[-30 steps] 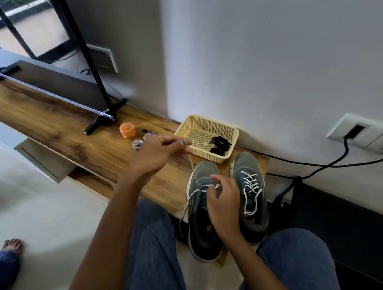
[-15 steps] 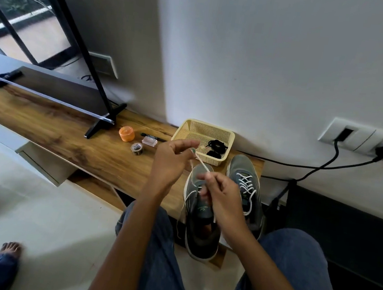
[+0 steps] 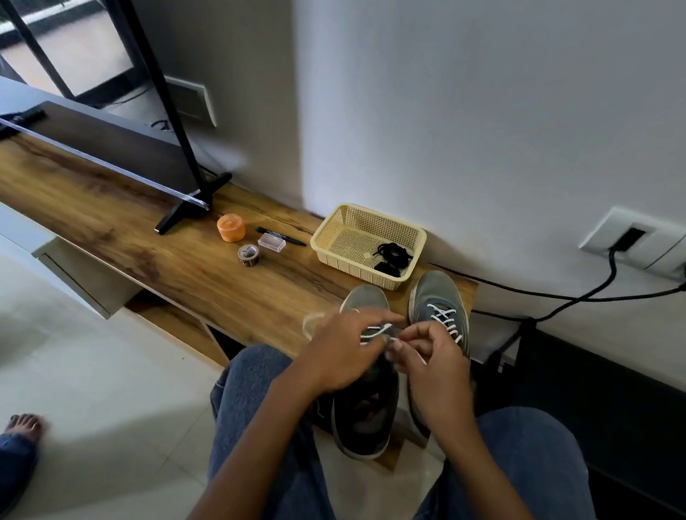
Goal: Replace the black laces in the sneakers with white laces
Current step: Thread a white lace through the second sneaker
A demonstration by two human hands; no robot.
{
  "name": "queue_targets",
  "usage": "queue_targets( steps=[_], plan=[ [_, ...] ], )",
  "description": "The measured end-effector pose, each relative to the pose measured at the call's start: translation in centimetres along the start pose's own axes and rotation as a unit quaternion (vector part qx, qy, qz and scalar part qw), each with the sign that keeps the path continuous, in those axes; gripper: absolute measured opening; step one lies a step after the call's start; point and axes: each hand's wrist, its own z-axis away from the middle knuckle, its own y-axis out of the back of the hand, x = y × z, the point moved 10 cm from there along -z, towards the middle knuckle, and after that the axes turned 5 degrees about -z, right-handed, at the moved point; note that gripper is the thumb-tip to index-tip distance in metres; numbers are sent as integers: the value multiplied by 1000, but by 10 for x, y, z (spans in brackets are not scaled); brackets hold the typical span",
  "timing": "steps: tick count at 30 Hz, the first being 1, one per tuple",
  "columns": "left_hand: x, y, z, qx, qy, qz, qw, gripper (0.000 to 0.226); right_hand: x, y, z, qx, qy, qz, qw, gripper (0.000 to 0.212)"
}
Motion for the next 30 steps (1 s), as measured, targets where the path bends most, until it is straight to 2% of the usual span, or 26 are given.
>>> queue_targets(
  steps=[2,3,7,12,15,17,20,24,27,30],
  plan=[
    [-2,-4,1,-7,3,112,994,31,4,-3,-4,-13,-8,-11,1000,13],
    [-6,-2,0,1,8,128,992,28,7,-4,-5,-18,-15,-17,1000,12],
    [-19,-4,-6,10,16,124,992,22,17,-9,-14,-36,-56,-54,996,12],
    [-35,4,-16,103,50,110,987,10,29,-20,-29,-34,-81,-64,994,23],
    [-69,3,-23,145,118,106,977,9,47,-7,-41,35,-91,-6,995,21],
    [-89,-9,-25,134,158,121,971,8,63,-2,-50,51,-106,61,991,23],
    [-100,-29,-23,116,164,118,973,7,79,-14,-61,-3,-123,145,982,31],
    [-98,-36,-21,137,132,48,981,2,70,-35,-79,-75,-78,225,968,34],
    [-92,-39,-25,132,109,-5,985,7,72,-45,-90,-120,-86,239,960,40],
    [-92,-40,-27,146,126,-41,980,13,86,-54,-99,-162,-108,231,953,39]
  ],
)
